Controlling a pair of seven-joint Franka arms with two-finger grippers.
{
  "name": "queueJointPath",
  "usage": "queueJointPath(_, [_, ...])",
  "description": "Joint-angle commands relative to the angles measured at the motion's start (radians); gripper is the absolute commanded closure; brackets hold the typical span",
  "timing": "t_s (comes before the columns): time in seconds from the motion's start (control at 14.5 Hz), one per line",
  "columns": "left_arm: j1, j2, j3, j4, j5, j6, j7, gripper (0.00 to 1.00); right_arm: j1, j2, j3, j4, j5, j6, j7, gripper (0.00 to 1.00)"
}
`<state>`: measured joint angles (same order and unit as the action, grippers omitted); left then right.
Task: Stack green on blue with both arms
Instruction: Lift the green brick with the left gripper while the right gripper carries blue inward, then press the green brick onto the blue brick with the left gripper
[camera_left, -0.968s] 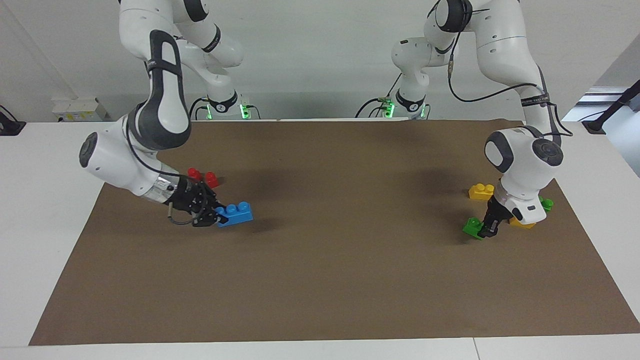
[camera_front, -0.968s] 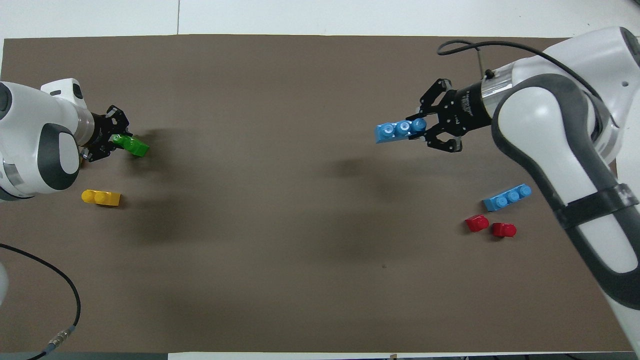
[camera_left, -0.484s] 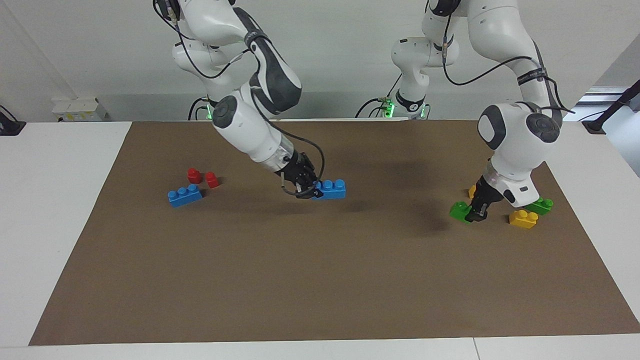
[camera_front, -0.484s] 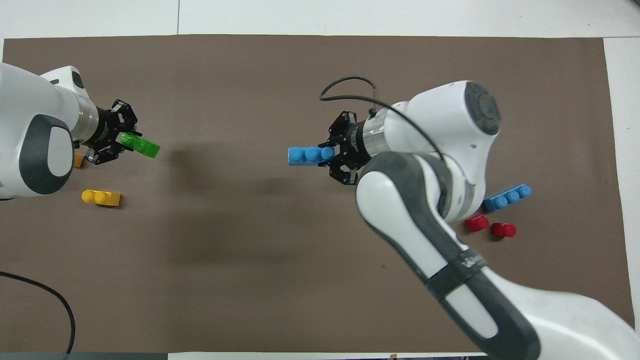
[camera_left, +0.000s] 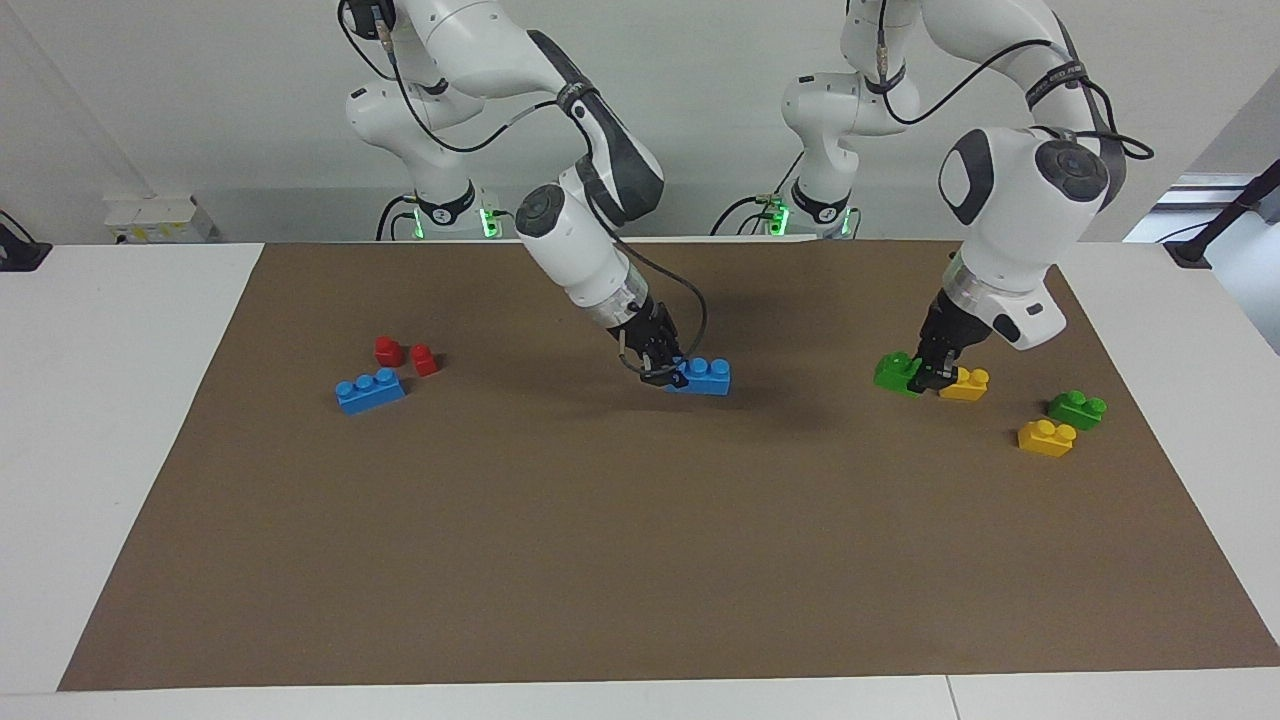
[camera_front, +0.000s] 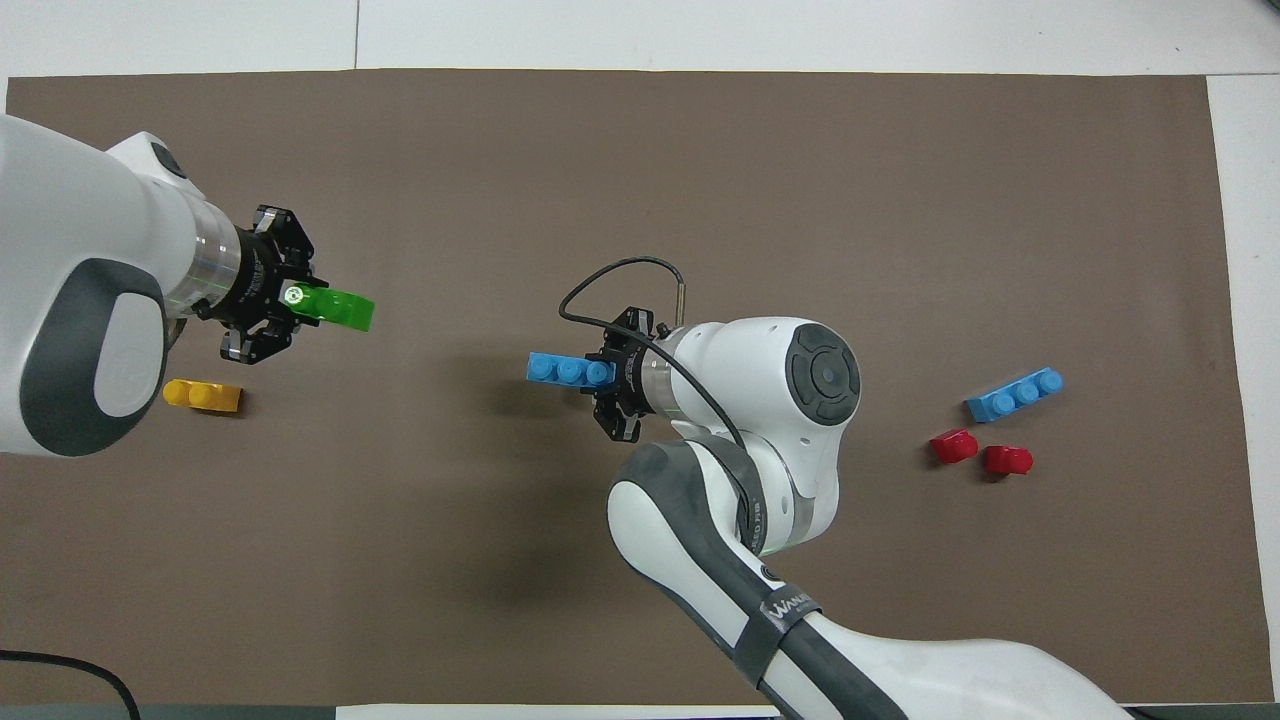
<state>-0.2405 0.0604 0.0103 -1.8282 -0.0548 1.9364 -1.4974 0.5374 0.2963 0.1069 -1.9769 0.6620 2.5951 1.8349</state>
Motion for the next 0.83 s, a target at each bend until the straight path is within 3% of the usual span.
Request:
queueJointPath(0.0, [-0.098,-0.025,0.014,-0.025,-0.007,-0.011,-0.154,1.00,0.032,-0.005,-0.003,-0.056,0.030,0.069,-0.009,1.00])
queueJointPath(0.41, [-0.282,-0.018,0.014,-0.120,0.053,0.131,-0.473,1.00,0.049,0.007,-0.003,-0.086,0.047,0.080,-0.158,1.00])
queueJointPath(0.55, [-0.322,-0.014,0.014,-0.180,0.094,0.193,-0.565,1.00,0.050,0.009,-0.003,-0.091,0.111,0.088,-0.222,1.00])
queueJointPath(0.76, [-0.359,0.019,0.014,-0.184,0.139,0.205,-0.632,1.00,0.053,0.014,-0.003,-0.111,0.195,0.114,-0.296,1.00])
